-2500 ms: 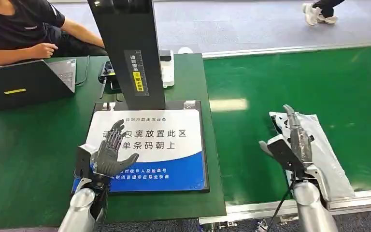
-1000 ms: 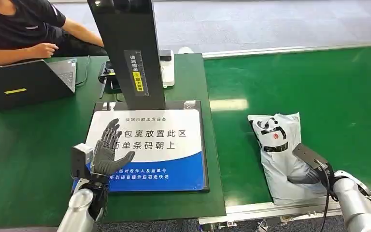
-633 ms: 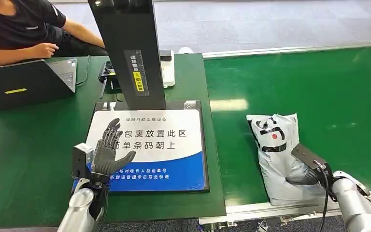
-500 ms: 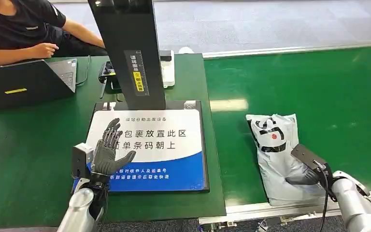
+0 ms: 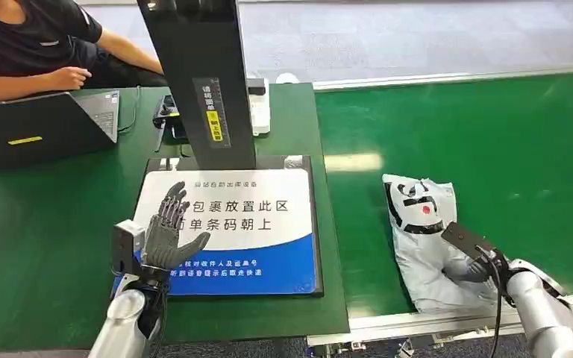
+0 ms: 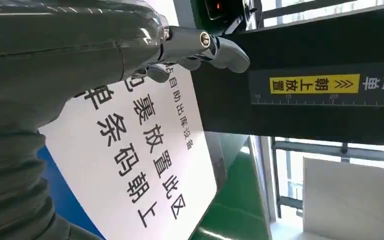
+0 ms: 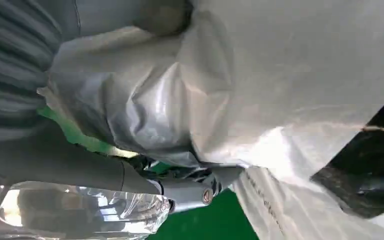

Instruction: Moved the parcel from conveyor to table for the left to box.

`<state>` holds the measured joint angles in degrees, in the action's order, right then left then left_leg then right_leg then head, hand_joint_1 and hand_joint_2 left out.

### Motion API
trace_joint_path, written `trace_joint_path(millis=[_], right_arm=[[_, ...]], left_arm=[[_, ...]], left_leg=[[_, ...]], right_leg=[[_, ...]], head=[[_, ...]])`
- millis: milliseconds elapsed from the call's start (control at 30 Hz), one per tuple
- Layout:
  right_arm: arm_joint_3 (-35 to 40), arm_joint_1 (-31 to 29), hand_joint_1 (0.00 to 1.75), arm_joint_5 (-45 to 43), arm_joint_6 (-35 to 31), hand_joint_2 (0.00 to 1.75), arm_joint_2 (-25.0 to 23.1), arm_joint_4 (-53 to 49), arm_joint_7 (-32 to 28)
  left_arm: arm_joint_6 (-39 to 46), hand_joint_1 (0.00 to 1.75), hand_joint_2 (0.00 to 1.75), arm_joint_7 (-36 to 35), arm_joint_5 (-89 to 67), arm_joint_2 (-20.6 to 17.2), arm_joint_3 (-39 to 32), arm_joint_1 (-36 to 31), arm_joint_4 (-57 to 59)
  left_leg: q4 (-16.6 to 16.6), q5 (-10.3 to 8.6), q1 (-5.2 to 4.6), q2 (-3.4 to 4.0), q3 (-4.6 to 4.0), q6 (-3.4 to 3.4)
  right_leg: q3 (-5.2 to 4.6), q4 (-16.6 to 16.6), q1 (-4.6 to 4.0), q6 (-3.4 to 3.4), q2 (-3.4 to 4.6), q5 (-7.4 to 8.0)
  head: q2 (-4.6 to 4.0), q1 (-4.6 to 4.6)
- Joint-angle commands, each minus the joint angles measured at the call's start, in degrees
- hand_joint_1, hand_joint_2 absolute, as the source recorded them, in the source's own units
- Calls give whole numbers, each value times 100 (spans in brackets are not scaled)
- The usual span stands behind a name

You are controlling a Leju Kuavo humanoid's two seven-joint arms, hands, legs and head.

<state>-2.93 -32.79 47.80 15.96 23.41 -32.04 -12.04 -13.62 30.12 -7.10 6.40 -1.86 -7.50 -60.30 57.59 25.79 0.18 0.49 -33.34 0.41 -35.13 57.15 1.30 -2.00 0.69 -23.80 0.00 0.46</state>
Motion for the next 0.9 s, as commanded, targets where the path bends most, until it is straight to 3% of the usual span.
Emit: trace_joint_path(millis=[33, 767, 833, 900], right_arm=[[448, 241, 175, 29, -30, 175, -248, 358, 148], [524, 247, 175, -75, -48, 175, -222, 413, 116], [514, 289, 175, -101, -149, 175, -233, 374, 110], [141, 383, 175, -359, -1112, 175, -441, 25, -295]], left_arm=[[31, 0, 175, -31, -19, -169, 136, -168, 374], [24, 0, 175, -47, -13, -189, 142, -163, 401], [27, 0, 175, -43, -19, -197, 173, -184, 439], [60, 0, 175, -42, -12, -175, 179, -139, 377]], left_leg=[[-11, -3, 8, -6, 20, -6], [-13, -3, 7, -16, 38, -2], [-14, -3, 7, -19, 37, -1], [-16, -4, 6, -21, 39, -2]], right_leg=[[22, -14, -10, 13, -8, 5], [44, -19, -8, 11, -17, 3], [46, -20, -8, 11, -21, 3], [48, -23, -8, 12, -22, 4]], head=[[0, 0], [0, 2], [0, 0], [0, 0]])
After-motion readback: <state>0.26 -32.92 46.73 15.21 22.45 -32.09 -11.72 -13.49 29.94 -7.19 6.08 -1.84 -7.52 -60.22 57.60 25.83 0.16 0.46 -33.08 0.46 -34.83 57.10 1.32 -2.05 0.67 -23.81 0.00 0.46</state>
